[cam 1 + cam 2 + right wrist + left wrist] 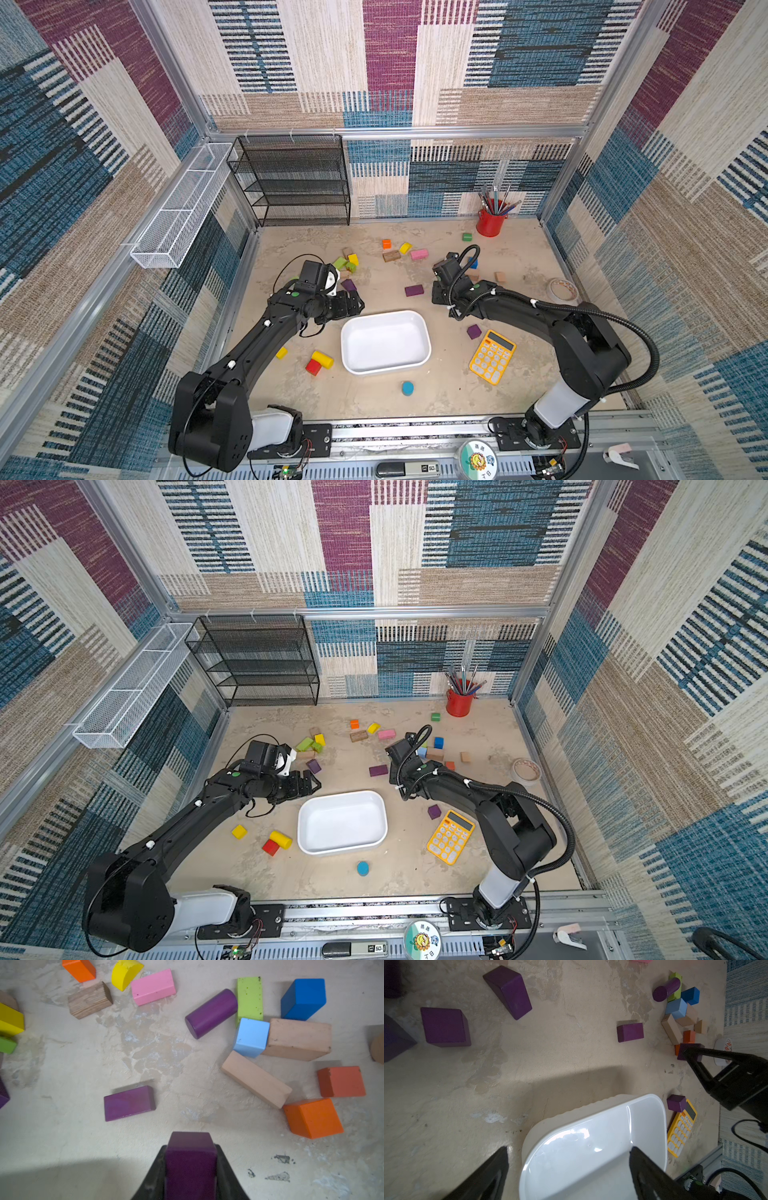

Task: Pick purple bricks into the storage bin
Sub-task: Pick up the building block from the center of the board, then place the building block in the storage box.

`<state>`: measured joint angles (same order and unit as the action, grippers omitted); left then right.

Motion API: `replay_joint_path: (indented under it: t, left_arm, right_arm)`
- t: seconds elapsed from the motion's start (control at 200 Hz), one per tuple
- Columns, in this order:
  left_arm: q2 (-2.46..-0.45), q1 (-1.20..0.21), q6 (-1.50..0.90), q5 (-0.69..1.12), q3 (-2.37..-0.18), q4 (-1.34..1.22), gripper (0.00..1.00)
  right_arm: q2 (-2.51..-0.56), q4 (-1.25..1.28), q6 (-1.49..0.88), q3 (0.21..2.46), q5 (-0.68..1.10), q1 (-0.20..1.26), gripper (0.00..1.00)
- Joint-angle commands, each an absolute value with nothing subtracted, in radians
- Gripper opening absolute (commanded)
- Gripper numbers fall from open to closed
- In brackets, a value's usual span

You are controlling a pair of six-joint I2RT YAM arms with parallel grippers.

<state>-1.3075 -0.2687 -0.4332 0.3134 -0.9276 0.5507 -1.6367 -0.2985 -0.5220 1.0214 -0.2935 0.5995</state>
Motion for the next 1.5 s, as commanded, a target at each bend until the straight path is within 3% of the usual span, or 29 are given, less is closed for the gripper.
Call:
replay_joint_path:
  t: [0.0,0.556,0.936,1.497]
  left_arm:
    - [-1.307,-0.262,-0.421,0.308,-0.938,0.552,0.92]
    - [-1.318,-0.245,-0.425,0.327,-0.940,0.553,0.92]
    - [-1.315,-0.235,-0.423,0.318,-0.944,0.560,0.92]
    - [-1.341,-0.206,-0.440,0.260,-0.966,0.603,0.95]
  right_arm:
    - [-1.602,-0.256,-0.471,1.011,-0.261,0.608,0.29]
    - [-1.519,-0.268,-0.335,1.044,-0.193,0.715,0.29]
    - [-1.579,-0.226,-0.214,1.095,-0.131,0.871,0.29]
    - [-1.621,-0.138,-0.155,1.083,-0.056,0.979,0.30]
